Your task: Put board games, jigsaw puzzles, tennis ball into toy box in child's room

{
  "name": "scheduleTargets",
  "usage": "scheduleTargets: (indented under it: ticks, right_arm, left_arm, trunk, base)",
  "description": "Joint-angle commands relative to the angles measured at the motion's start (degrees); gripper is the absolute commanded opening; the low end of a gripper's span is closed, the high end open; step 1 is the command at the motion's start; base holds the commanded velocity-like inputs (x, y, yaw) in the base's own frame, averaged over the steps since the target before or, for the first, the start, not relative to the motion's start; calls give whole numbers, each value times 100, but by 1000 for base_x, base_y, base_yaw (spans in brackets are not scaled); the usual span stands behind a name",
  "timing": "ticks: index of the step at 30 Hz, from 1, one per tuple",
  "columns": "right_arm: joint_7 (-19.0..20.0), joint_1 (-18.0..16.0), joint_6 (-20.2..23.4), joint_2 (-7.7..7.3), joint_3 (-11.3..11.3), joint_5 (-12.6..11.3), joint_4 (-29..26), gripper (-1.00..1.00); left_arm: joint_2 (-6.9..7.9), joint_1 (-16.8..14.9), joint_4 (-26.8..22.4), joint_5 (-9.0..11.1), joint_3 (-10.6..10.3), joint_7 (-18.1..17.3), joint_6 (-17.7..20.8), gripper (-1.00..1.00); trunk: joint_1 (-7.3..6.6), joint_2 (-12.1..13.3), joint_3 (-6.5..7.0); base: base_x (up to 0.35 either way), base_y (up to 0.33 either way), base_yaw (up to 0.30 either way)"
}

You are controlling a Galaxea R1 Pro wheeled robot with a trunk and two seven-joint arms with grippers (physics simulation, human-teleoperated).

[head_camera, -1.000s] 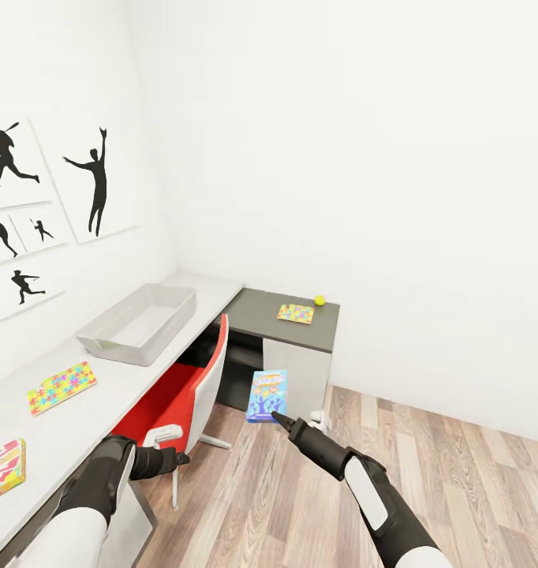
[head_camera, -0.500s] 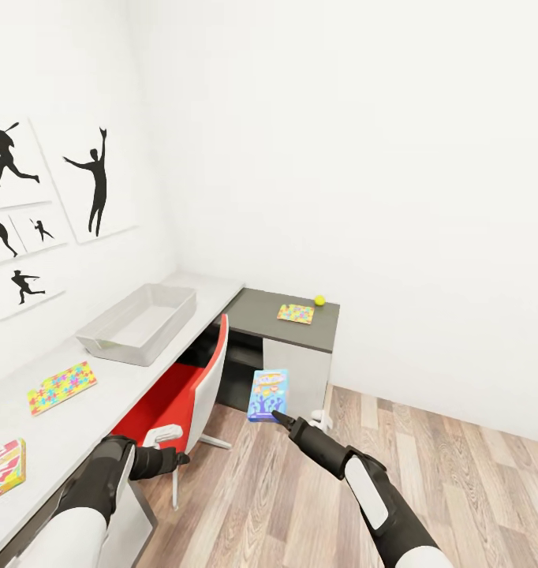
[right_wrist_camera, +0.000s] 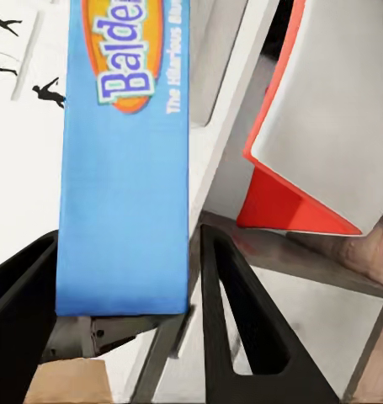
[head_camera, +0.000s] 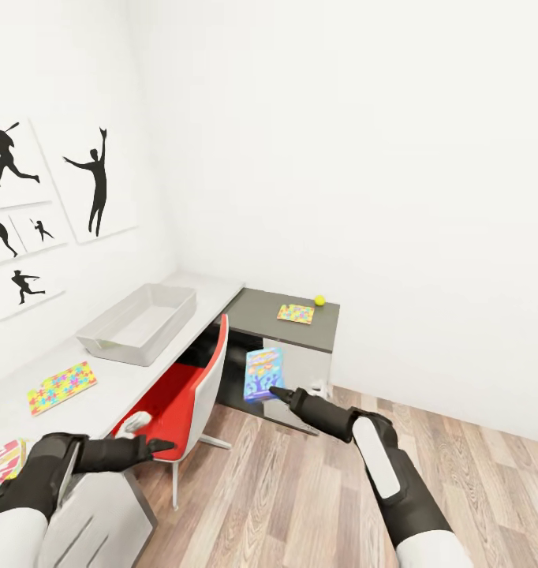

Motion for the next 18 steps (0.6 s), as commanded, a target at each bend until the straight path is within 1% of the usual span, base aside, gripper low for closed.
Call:
scheduleTargets:
  ticks: [1,2,4,5,7,8,10,13,15,18]
  right_arm:
    - [-29,-113,281,7,-25,-38,-182,-100]
    - [-59,-222,430,9,-32,-165,-288,-100]
    - [-78,-384,528,11,-40,-306,-359,-100]
    - [-81,-418,542,13,-41,-328,-370,-100]
    - [-92,-521,571,27,-42,-377,-420,-100]
    - [-95,-549,579,67,-41,-383,-454,-100]
    - [-103,-581,590,157,-43,-379,-513,-100]
    - [-154,-597,593,216,-47,-385,-549,-100]
    - [-328,-604,587,249,-48,-401,-563,-100]
    - [-474,-607,578,309,-48,-409,-570,-100]
  left_arm:
    - [108,-7,-5,-60,27,-447,50,100]
    - [205,-9,-6,-59,33,-796,61,100]
    - [323,-13,-6,-59,41,-1258,71,100]
    - [348,-14,-6,-59,43,-1374,72,100]
    - [466,-15,-11,-59,42,-1814,68,100]
    - [538,-17,-12,-59,41,-2028,57,100]
    - [644,-19,-14,-59,40,-2347,35,100]
    - [707,-17,-14,-63,39,-2378,22,100]
    - [725,-16,-14,-60,39,-2378,16,100]
    - [734,-17,-15,-59,39,-2378,13,100]
  trunk:
    - [4,-13,-14]
    - [4,-13,-14]
    - [4,-13,-14]
    - [4,-13,-14]
    - [4,-13,-14]
    - [4,-13,-14]
    - [4,-13,-14]
    - [4,-13,-14]
    - [4,-13,-14]
    - [4,-13,-14]
  base:
    - [0,0,0]
    - [0,0,0]
    - [0,0,0]
    - [0,0,0]
    - [0,0,0]
    - [0,0,0]
    - [0,0,0]
    - [0,0,72]
    - [0,0,198]
    - [6,0,247]
